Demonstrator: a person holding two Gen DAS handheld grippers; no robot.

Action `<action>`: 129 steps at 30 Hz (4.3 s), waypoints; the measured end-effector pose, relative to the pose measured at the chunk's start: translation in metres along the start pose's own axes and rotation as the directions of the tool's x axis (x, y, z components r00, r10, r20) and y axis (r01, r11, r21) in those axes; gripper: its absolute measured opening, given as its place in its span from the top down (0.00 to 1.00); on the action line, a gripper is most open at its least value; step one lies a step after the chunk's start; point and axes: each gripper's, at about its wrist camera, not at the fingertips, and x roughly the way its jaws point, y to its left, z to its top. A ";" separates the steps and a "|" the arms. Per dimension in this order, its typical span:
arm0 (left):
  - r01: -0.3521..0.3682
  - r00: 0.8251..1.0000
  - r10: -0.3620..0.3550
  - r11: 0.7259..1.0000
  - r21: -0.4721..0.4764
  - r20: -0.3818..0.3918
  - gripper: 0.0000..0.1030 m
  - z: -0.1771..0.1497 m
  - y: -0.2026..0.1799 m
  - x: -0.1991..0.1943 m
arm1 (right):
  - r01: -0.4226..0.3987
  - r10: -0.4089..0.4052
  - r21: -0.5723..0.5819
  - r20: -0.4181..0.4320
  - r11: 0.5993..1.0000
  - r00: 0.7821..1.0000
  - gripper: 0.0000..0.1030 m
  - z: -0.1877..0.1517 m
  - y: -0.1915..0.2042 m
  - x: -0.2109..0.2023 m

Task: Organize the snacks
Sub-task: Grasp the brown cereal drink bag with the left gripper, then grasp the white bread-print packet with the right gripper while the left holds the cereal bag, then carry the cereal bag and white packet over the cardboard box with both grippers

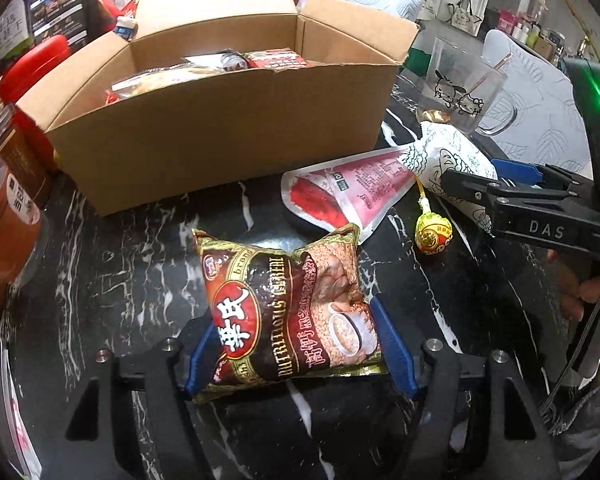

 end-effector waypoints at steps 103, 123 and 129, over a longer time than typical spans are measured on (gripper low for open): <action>0.013 0.994 -0.009 0.999 -0.039 0.109 0.45 -0.036 0.031 -0.044 | -0.171 0.173 0.078 -0.020 0.982 0.985 0.45 -0.084 0.082 -0.075; 0.009 0.929 -0.011 1.000 0.008 0.371 0.44 0.035 0.037 -0.128 | -0.282 0.274 0.011 0.193 0.959 0.942 0.45 0.012 0.097 -0.116; -0.007 0.895 0.005 1.000 0.001 0.446 0.44 0.070 0.047 -0.142 | -0.278 0.276 -0.032 0.258 0.960 0.926 0.45 0.052 0.097 -0.126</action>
